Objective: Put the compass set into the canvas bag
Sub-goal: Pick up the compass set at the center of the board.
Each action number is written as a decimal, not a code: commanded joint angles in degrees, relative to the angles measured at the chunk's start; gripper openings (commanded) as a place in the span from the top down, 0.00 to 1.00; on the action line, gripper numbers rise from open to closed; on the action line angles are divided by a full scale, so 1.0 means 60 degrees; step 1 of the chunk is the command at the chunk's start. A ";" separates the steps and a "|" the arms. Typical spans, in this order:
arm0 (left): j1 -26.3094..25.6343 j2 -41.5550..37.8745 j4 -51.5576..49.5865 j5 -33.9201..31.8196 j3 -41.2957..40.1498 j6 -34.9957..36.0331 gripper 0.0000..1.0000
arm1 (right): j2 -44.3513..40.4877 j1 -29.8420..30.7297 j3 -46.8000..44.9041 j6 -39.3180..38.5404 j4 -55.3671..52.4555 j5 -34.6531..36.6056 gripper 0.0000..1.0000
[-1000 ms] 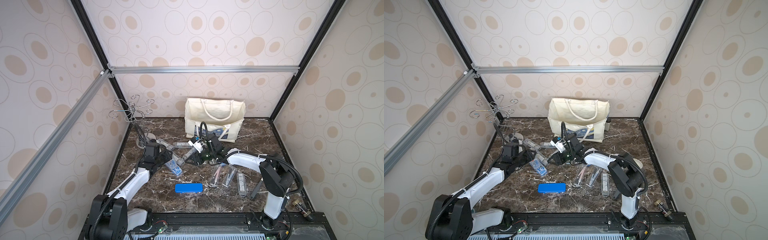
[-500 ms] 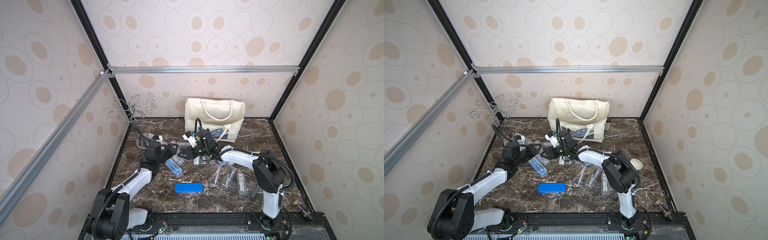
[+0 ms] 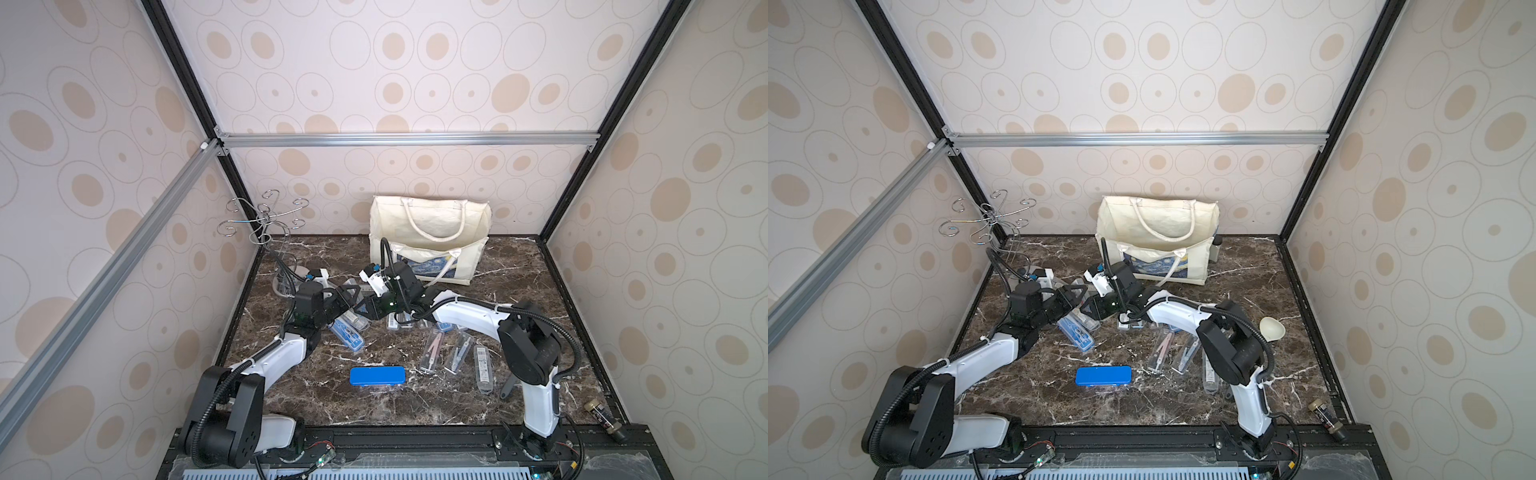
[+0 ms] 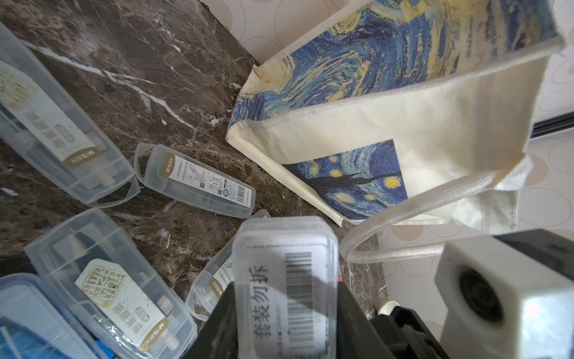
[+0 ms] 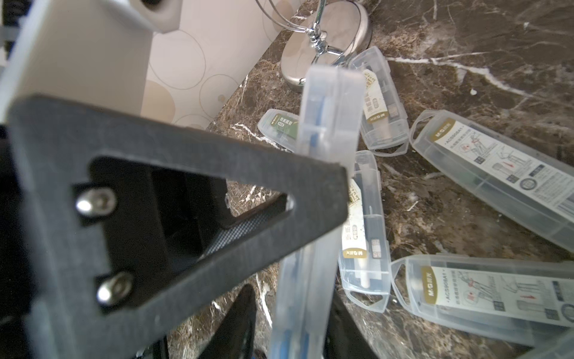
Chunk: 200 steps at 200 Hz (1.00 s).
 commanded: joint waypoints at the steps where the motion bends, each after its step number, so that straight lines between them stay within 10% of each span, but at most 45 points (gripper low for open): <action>1: -0.0052 0.0079 0.0667 0.0163 0.0089 -0.0223 0.64 | 0.0196 0.0077 0.0193 -0.0006 0.0010 -0.0016 0.72; 53: -0.0053 0.0127 0.0869 0.0247 -0.0018 -0.0230 0.59 | 0.0231 0.0072 0.0193 0.0131 0.0106 -0.0036 0.86; 79: -0.0053 0.0029 0.0870 0.0283 -0.0045 -0.0134 0.01 | 0.0184 0.0076 0.0193 0.0050 0.0023 0.0045 0.87; 200: -0.0034 -0.3854 0.3039 -0.0244 -0.2056 0.0958 0.00 | -0.0233 -0.0313 0.4302 -0.3598 -0.6162 0.0060 0.93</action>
